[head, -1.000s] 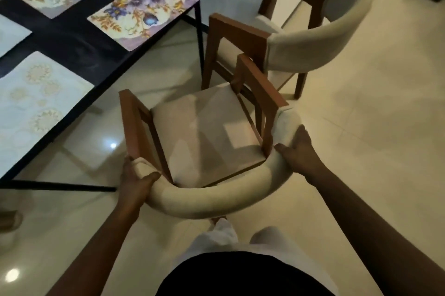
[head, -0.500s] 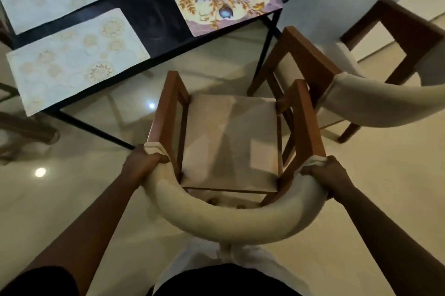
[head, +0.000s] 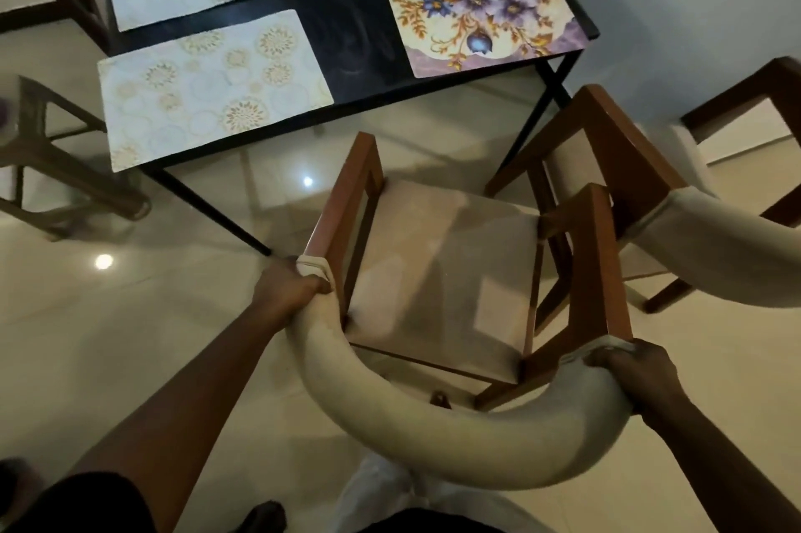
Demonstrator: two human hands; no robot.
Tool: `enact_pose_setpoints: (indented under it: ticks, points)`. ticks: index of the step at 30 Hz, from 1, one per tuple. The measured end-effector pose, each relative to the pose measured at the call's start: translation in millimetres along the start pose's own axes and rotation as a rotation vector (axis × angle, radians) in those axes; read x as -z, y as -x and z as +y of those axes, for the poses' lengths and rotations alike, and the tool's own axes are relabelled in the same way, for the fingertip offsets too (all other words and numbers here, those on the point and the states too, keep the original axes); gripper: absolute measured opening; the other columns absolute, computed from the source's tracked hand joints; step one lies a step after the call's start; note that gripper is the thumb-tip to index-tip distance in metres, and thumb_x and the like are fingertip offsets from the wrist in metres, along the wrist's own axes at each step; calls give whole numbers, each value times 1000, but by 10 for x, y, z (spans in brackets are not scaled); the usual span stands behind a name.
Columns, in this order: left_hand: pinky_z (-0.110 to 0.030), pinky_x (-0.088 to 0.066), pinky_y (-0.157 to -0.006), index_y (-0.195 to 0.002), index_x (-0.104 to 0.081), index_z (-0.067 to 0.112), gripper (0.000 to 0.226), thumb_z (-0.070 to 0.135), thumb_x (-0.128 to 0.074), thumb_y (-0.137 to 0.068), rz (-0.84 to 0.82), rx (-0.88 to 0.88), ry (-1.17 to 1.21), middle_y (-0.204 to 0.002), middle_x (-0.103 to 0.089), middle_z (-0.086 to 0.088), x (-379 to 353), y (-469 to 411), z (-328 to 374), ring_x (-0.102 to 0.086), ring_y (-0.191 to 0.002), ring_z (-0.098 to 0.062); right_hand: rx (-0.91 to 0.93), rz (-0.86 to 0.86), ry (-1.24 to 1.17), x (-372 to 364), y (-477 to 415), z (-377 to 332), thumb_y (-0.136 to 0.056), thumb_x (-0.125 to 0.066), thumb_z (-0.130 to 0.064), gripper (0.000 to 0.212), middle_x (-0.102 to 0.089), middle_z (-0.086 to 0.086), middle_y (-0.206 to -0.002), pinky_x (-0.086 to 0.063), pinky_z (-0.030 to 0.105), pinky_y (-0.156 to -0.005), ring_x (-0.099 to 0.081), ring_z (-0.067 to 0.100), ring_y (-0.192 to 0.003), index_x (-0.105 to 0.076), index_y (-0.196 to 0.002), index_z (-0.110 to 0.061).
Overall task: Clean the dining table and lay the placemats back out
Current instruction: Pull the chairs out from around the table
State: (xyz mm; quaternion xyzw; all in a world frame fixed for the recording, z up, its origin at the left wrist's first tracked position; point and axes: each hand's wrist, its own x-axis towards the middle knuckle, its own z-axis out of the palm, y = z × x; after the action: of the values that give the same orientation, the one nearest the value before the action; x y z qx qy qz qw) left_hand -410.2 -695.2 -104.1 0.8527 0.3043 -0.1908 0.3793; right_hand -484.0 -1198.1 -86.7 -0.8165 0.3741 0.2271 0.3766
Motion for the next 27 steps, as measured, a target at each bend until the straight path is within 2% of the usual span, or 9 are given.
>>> enact_pose_setpoints:
  ticks: [10,17,22,25,27]
  points:
    - [-38,-57,-83,-121,-73,15,54,27,-91,-71,20,23,24,-108,-74,-6,201,114,-442,-69,-97,-25,87,-32,48,-201,-36,-64,-87,-80,-20,26,-68,11,-104,-60,48,-73,-65,35,-100,-67,-107,-12]
    - [-39,-55,-90,-123,-72,13,49,22,-89,-77,67,97,129,-116,-74,-10,344,418,-975,-65,-99,-25,211,-66,146,-410,-79,-219,-85,-81,-21,26,-71,10,-102,-50,32,-62,-66,28,-94,-70,-106,-12]
    - [-47,-57,-96,-128,-69,13,54,27,-88,-78,118,180,183,-120,-73,-12,429,632,-1333,-67,-105,-30,277,-70,241,-609,-140,-400,-81,-84,-30,38,-71,10,-106,-51,32,-62,-67,29,-95,-69,-111,-11]
    - [-49,-58,-96,-127,-71,13,54,29,-87,-78,151,216,210,-118,-74,-12,457,780,-1545,-69,-104,-31,320,-94,279,-725,-137,-565,-79,-84,-30,31,-71,6,-101,-56,37,-70,-69,26,-93,-71,-103,-15]
    - [-52,-58,-96,-126,-71,12,54,30,-88,-77,174,245,225,-117,-75,-12,478,873,-1665,-70,-104,-32,363,-119,315,-793,-104,-710,-80,-83,-25,23,-72,6,-96,-53,35,-68,-68,24,-90,-72,-97,-15]
